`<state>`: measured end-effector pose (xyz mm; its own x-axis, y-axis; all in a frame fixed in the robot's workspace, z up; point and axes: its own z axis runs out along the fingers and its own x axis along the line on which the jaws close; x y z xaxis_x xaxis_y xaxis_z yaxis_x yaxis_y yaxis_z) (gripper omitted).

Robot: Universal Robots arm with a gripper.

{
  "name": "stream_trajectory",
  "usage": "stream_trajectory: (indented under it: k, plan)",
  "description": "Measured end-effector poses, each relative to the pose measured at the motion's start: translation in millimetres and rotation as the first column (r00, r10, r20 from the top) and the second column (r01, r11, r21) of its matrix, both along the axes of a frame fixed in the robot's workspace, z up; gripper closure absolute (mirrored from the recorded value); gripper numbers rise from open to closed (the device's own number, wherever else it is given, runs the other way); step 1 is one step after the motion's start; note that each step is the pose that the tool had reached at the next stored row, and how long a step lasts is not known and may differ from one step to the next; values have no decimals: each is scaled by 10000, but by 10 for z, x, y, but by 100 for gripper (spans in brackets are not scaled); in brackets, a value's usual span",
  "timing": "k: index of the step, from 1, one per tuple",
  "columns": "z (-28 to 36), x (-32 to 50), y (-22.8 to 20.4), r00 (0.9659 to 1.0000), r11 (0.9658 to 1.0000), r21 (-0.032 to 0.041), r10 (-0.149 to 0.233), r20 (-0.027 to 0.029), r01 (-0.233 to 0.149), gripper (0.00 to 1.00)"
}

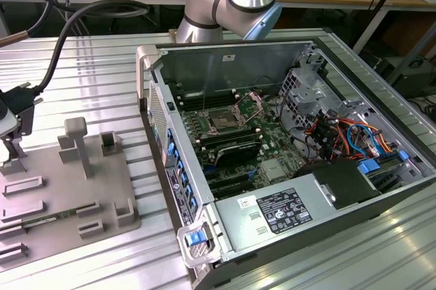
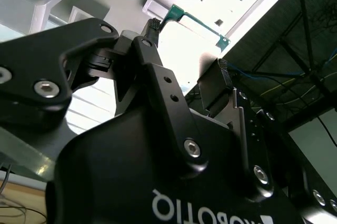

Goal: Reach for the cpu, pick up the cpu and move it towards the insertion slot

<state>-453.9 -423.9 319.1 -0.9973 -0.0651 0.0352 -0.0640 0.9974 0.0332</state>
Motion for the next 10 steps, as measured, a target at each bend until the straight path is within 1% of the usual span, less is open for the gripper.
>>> stream_trajectory:
  k: [3,6,10]
  plan:
    - [13,3,0,10000,10000,2,0,-3,0,45]
    - [67,7,0,10000,10000,1,0,-16,0,45]
    - [109,10,0,10000,10000,1,-1,-26,1,45]
